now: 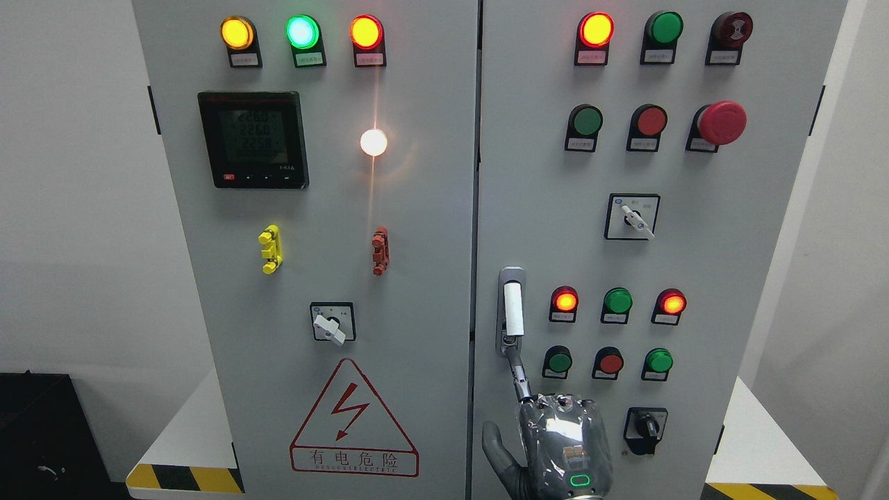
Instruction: Release door handle
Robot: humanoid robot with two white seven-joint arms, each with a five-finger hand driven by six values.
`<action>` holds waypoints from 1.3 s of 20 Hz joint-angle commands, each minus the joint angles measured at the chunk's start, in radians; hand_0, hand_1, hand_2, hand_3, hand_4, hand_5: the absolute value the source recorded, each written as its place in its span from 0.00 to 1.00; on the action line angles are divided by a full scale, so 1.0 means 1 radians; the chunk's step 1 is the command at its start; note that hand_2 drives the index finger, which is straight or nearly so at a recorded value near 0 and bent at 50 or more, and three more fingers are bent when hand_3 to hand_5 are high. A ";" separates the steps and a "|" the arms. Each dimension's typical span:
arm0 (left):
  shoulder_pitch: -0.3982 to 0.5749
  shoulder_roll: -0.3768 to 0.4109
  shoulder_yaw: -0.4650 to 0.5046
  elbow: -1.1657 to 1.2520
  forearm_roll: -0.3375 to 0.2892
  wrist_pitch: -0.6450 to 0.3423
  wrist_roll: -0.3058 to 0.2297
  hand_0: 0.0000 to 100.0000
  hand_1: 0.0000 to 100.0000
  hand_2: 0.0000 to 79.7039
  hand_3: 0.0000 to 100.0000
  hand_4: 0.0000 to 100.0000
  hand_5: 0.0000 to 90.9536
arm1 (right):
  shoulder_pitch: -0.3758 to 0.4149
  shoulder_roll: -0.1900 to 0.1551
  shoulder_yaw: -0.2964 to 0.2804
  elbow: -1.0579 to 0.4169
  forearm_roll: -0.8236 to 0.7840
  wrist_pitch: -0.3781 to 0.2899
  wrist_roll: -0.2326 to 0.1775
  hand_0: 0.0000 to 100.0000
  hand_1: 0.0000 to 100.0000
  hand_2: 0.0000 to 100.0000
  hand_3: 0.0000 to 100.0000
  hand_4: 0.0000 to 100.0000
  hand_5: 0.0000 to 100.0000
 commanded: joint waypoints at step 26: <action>0.017 0.000 0.000 0.000 0.001 -0.001 0.000 0.12 0.56 0.00 0.00 0.00 0.00 | 0.005 0.001 0.003 -0.107 -0.005 -0.007 -0.004 0.51 0.28 0.20 1.00 0.98 1.00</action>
